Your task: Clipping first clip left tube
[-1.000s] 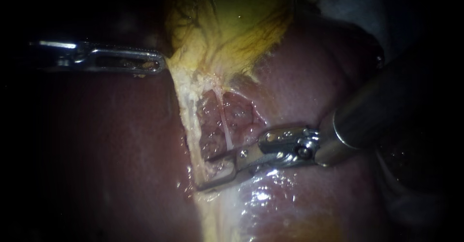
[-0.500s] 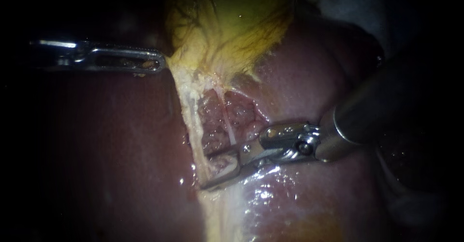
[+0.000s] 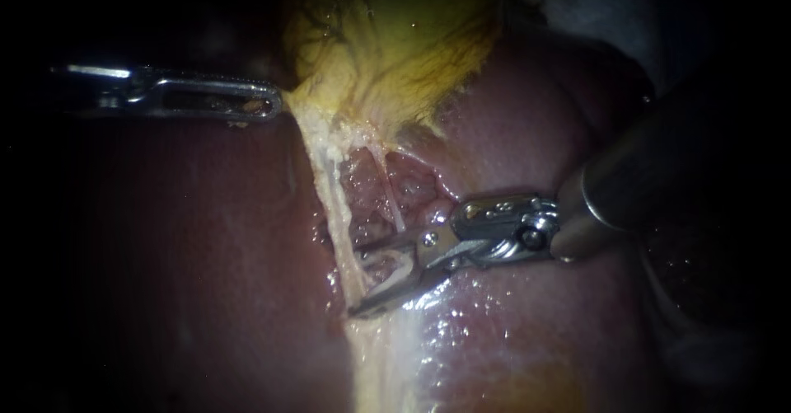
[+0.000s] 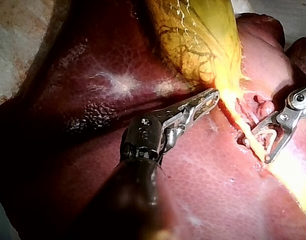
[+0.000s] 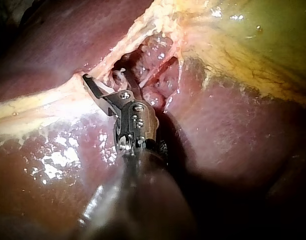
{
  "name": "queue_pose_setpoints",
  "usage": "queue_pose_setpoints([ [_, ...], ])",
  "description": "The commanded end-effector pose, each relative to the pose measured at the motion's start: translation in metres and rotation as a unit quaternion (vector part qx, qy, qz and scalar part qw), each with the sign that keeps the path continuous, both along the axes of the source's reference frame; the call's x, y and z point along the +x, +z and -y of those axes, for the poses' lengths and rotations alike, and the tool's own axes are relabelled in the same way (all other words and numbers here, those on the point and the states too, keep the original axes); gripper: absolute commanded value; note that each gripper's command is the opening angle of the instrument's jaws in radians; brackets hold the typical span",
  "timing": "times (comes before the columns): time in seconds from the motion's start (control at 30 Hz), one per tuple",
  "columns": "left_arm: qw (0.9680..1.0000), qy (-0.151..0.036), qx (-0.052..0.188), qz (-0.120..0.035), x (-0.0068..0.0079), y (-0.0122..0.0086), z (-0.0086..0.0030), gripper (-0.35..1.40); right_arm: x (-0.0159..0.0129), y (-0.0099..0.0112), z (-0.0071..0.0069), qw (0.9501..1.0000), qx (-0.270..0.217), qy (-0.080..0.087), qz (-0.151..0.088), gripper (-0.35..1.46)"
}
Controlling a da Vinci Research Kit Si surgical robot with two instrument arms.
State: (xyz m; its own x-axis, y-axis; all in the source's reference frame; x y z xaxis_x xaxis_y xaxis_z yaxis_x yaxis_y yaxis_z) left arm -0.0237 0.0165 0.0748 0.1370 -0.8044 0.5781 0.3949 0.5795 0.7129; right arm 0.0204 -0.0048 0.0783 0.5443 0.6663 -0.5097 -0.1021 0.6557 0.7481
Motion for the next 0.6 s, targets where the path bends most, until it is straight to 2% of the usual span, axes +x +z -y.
queue_pose_setpoints([
  [0.03, 1.0000, 0.000, 0.000, 0.000, 0.0000, 0.0000, 0.0000, -0.35, -0.0001, 0.0000, -0.0001, 1.0000, -0.002, 0.000, -0.002, 0.60],
  [0.37, 1.0000, 0.000, 0.000, 0.000, 0.0000, 0.0000, 0.0000, -0.35, -0.0011, 0.0000, -0.0016, 0.9998, 0.004, 0.014, -0.015, 0.60],
  [0.47, 1.0000, 0.000, 0.000, 0.000, 0.0000, 0.0000, 0.0000, -0.35, -0.0014, 0.0002, -0.0016, 0.9994, 0.013, 0.011, -0.032, 0.60],
  [0.6, 1.0000, 0.000, 0.000, 0.000, 0.0000, 0.0000, 0.0000, -0.35, -0.0014, 0.0002, -0.0017, 0.9969, 0.036, 0.012, -0.068, 0.60],
])
